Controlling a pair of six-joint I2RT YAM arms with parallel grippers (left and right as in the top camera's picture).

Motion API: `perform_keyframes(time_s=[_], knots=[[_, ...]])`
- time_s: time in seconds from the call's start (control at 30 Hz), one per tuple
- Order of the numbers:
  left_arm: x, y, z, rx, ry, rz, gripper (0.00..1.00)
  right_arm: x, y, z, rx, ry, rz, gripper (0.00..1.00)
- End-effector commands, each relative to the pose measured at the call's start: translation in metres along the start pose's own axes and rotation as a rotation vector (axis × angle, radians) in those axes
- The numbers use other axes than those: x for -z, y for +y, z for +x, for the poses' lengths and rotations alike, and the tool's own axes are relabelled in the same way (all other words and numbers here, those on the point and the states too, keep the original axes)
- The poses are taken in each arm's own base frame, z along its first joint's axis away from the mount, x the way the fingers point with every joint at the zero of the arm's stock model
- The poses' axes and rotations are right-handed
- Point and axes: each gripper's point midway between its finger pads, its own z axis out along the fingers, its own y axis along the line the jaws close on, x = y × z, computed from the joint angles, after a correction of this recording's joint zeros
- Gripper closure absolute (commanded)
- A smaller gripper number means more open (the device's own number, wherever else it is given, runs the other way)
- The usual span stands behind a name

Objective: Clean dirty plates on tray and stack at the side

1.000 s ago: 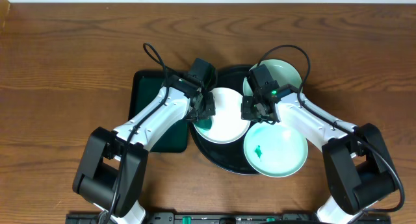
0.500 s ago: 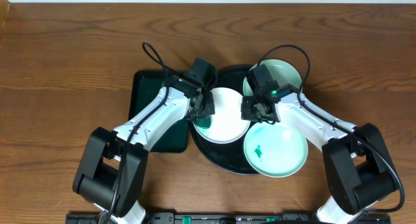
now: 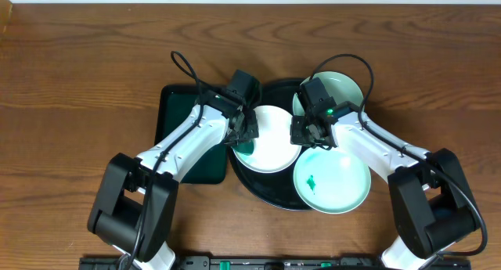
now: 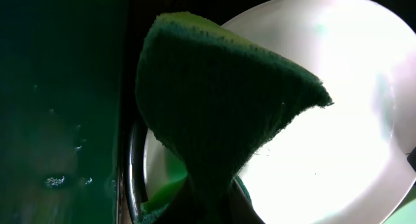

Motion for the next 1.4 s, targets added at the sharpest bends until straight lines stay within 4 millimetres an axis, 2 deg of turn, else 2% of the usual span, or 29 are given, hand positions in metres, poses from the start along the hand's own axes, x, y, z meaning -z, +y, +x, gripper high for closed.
perform_keyframes(time_s=[0.0, 0.3, 0.73, 1.0, 1.17, 1.37], knots=[[-0.002, -0.001, -0.003, -0.001, -0.017, -0.02, 0.93, -0.005, 0.0, 0.004, 0.013, 0.005, 0.013, 0.99], [-0.007, 0.003, -0.002, 0.026, -0.017, -0.049, 0.93, -0.005, 0.0, 0.004, 0.013, 0.005, 0.013, 0.99], [-0.046, 0.013, 0.018, 0.032, 0.094, -0.108, 0.93, -0.005, 0.0, 0.003, 0.013, 0.005, 0.013, 0.99], [-0.05, -0.005, 0.035, -0.002, 0.168, -0.032, 0.93, -0.005, 0.001, 0.003, 0.024, 0.003, 0.01, 0.99], [-0.047, -0.032, 0.046, -0.061, 0.236, 0.12, 0.93, -0.005, 0.002, 0.003, 0.024, 0.004, 0.004, 0.99], [-0.04, -0.049, 0.049, -0.064, 0.267, 0.212, 0.93, -0.005, 0.002, 0.003, 0.024, 0.003, 0.003, 0.99]])
